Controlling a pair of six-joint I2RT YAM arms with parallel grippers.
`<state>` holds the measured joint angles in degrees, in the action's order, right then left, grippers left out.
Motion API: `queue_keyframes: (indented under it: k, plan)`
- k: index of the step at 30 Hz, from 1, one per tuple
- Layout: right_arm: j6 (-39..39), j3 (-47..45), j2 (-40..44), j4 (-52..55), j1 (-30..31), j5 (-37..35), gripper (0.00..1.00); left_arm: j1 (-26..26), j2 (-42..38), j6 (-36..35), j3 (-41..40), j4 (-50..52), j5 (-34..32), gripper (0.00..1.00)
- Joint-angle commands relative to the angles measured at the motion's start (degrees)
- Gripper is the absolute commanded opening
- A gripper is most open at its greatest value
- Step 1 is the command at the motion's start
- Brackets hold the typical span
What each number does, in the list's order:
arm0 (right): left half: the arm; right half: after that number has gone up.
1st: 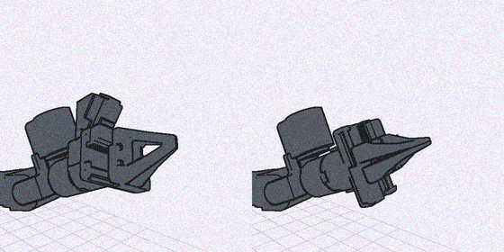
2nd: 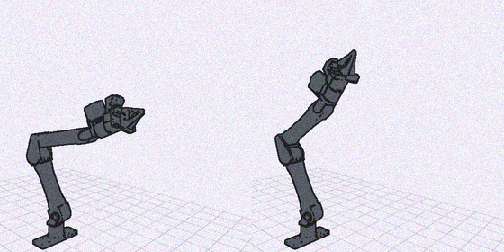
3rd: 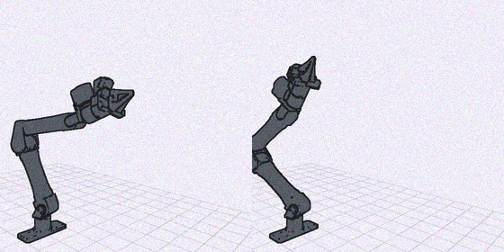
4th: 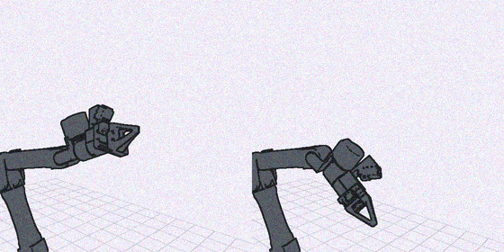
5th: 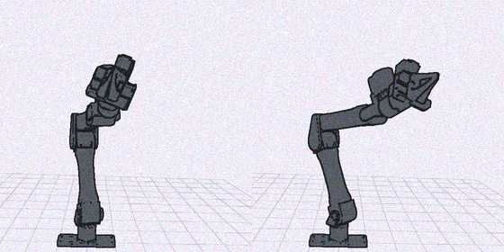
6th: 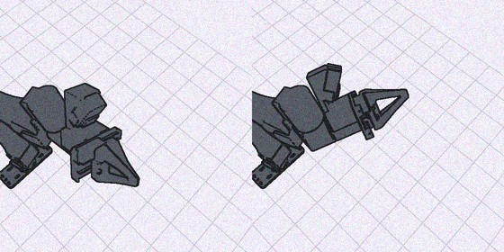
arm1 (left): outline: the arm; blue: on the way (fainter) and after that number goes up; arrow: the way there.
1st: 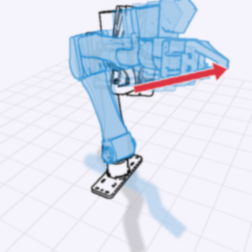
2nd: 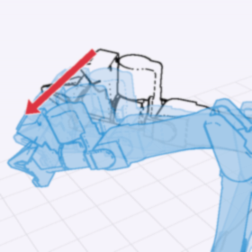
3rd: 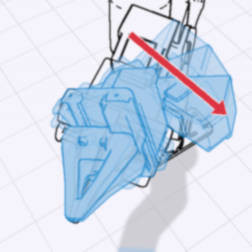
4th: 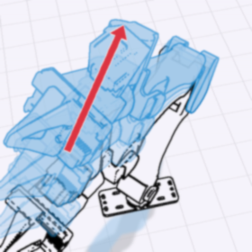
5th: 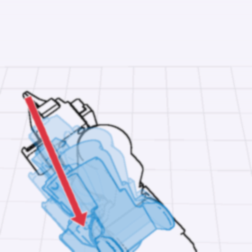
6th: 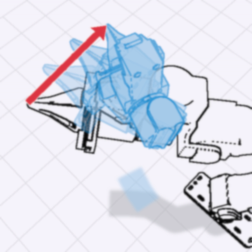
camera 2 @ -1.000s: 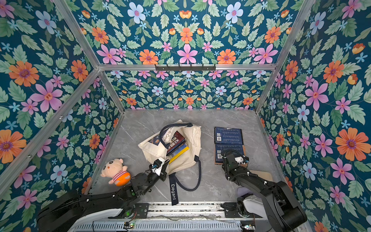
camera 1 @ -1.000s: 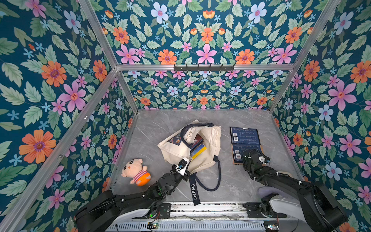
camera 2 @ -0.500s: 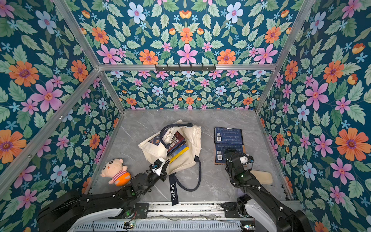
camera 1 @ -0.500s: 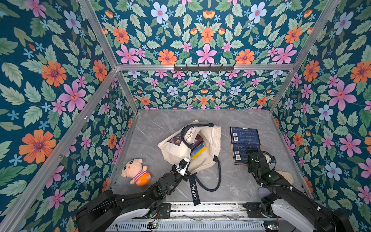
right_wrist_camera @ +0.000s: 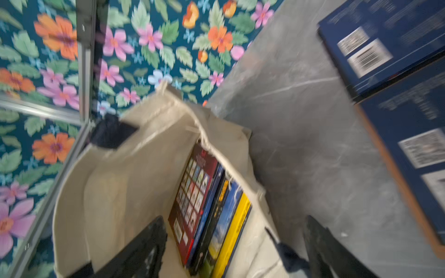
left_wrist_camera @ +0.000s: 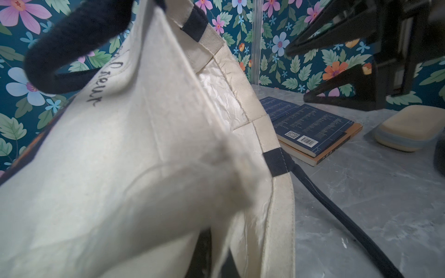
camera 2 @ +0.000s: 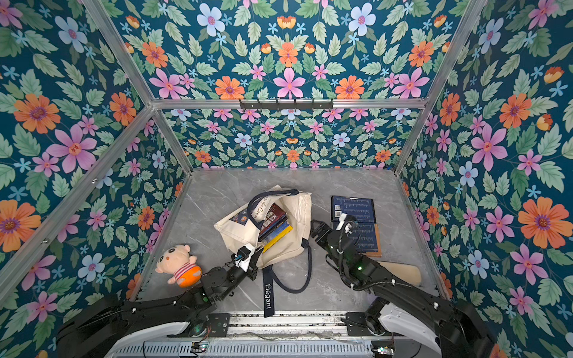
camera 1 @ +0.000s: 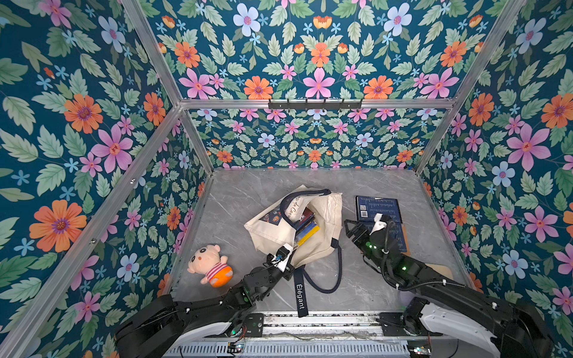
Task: Take out the books from the canvas bag
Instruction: Pick up the book from the canvas bag.
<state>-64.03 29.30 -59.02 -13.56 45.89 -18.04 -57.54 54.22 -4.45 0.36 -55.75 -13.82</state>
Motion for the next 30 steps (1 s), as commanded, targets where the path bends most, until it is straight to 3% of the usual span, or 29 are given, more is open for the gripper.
queue_keyframes:
  k: [1, 7, 11, 30]
  plan:
    - [3.93, 3.35, -5.82, -7.99, 3.81, 1.92, 0.88, -0.29, -1.17, -0.69, -1.63, -6.7, 3.85, 0.0]
    - [2.07, 10.45, -19.14, -12.48, 7.55, 7.36, 0.84, -0.29, -1.99, -0.78, -1.98, -6.66, 4.33, 0.0]
    - [-0.77, 12.71, -26.63, -17.16, 7.64, 9.45, 0.77, -0.38, -2.0, -0.75, -1.79, -6.13, 4.59, 0.0]
    - [-6.41, 21.52, -44.66, -18.61, 6.37, 9.83, 0.62, -0.73, -1.97, -0.82, -1.28, -5.11, 5.18, 0.0]
